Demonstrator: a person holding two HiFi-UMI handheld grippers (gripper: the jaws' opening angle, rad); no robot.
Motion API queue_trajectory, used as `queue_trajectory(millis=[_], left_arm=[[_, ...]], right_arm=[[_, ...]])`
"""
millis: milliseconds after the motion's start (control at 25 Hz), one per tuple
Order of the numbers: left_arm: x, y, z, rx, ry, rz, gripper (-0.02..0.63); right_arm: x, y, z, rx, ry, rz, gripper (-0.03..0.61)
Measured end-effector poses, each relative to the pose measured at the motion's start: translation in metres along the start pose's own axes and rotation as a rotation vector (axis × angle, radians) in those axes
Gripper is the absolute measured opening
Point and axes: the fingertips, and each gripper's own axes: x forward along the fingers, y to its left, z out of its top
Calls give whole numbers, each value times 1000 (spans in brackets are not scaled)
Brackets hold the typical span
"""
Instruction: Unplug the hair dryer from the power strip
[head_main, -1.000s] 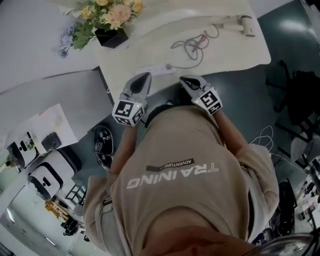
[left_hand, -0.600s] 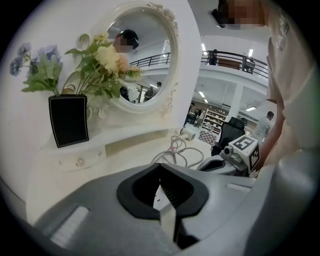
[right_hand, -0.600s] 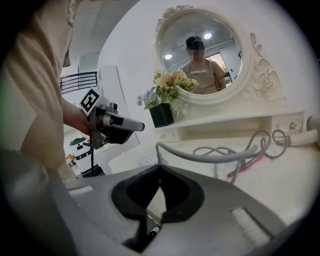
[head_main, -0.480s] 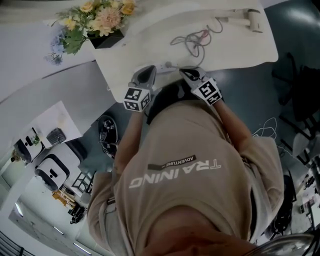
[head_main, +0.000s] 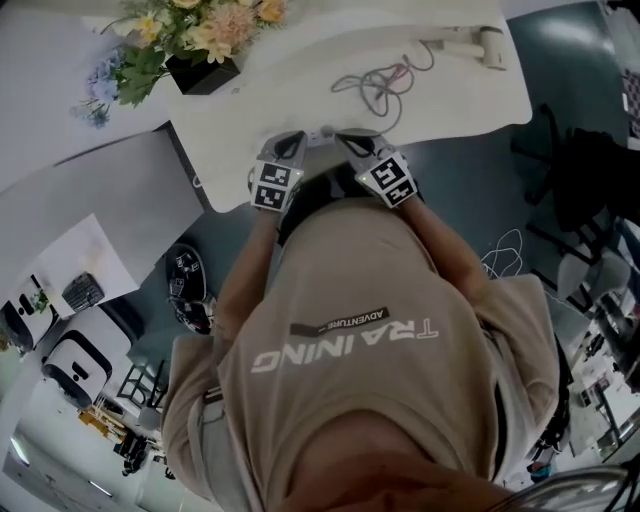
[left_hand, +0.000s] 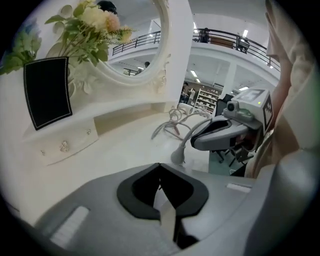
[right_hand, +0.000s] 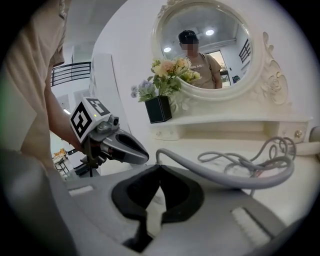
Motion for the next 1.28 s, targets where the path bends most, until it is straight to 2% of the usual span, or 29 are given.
queue_trajectory(millis=[160, 400, 480, 680, 1040, 1200, 1280], left_arm=[[6, -3, -16, 79, 87, -25, 3], [8, -6, -16, 101, 96, -83, 3], [7, -3, -15, 119, 103, -104, 3], [5, -2, -15, 180, 93, -111, 3], [4, -2, -15, 187, 94, -129, 3], [3, -2, -15, 194, 95, -138, 3], [3, -1, -14, 199, 92, -136, 2]], right_arm=[[7, 6, 1, -30, 37, -53, 3], [12, 0, 0, -32, 103, -124, 6], [20, 2, 1, -20, 113, -119, 62], [36, 1, 4, -4, 134, -148, 72], [45, -3, 7, -9, 201, -208, 78], [54, 4, 16, -110, 211, -226, 51], [54, 4, 16, -119, 219, -223, 57]])
